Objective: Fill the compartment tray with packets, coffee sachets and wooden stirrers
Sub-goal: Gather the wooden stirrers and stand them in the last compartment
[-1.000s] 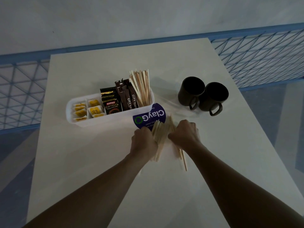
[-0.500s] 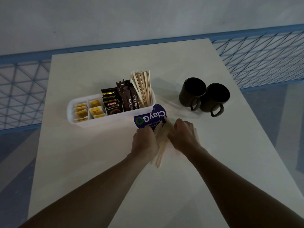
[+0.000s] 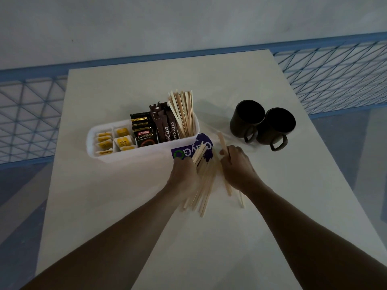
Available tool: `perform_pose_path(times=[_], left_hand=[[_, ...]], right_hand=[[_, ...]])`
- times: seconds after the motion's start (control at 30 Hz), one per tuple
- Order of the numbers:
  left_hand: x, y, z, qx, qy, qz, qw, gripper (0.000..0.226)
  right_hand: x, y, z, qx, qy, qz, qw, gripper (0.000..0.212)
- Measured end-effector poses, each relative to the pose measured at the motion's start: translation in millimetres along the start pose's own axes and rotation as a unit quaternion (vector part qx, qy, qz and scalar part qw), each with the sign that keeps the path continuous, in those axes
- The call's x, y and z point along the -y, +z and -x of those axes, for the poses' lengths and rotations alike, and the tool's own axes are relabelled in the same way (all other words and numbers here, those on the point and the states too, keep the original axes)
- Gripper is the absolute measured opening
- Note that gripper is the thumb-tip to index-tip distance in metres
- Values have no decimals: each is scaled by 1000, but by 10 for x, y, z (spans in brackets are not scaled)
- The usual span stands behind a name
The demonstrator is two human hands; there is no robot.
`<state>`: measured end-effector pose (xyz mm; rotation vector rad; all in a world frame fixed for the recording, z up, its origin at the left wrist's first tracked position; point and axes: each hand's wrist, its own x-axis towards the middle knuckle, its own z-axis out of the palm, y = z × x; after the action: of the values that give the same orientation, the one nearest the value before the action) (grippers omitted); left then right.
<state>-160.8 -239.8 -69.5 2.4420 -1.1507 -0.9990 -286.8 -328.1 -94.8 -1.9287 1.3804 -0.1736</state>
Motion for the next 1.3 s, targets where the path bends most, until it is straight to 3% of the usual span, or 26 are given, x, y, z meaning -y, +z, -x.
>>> perform_pose_path(times=[0.1, 0.27, 0.4, 0.6, 0.73, 1.0, 1.3], left_hand=[[22, -21, -29, 24, 1, 39, 999, 17], [-7, -82, -62, 45, 0, 150, 988, 31], [-97, -195, -42, 43, 24, 285, 957, 28], [-245, -567, -110, 2, 66, 398, 915, 26], [-416, -939, -221, -75, 97, 472, 873, 26], [-539, -1229, -479, -211, 132, 490, 835, 22], [-352, -909, -620, -281, 97, 366, 882, 21]], right_hand=[[12, -5, -8, -5, -1, -34, 999, 27], [49, -37, -57, -16, 2, -92, 996, 19], [147, -125, -102, -16, 19, -182, 983, 20], [420, -309, -216, -24, -10, -310, 950, 22], [695, -415, -315, -41, -54, -332, 941, 25], [1234, -426, -530, -56, -112, -403, 907, 18], [1261, -62, -686, -81, -84, -379, 918, 14]])
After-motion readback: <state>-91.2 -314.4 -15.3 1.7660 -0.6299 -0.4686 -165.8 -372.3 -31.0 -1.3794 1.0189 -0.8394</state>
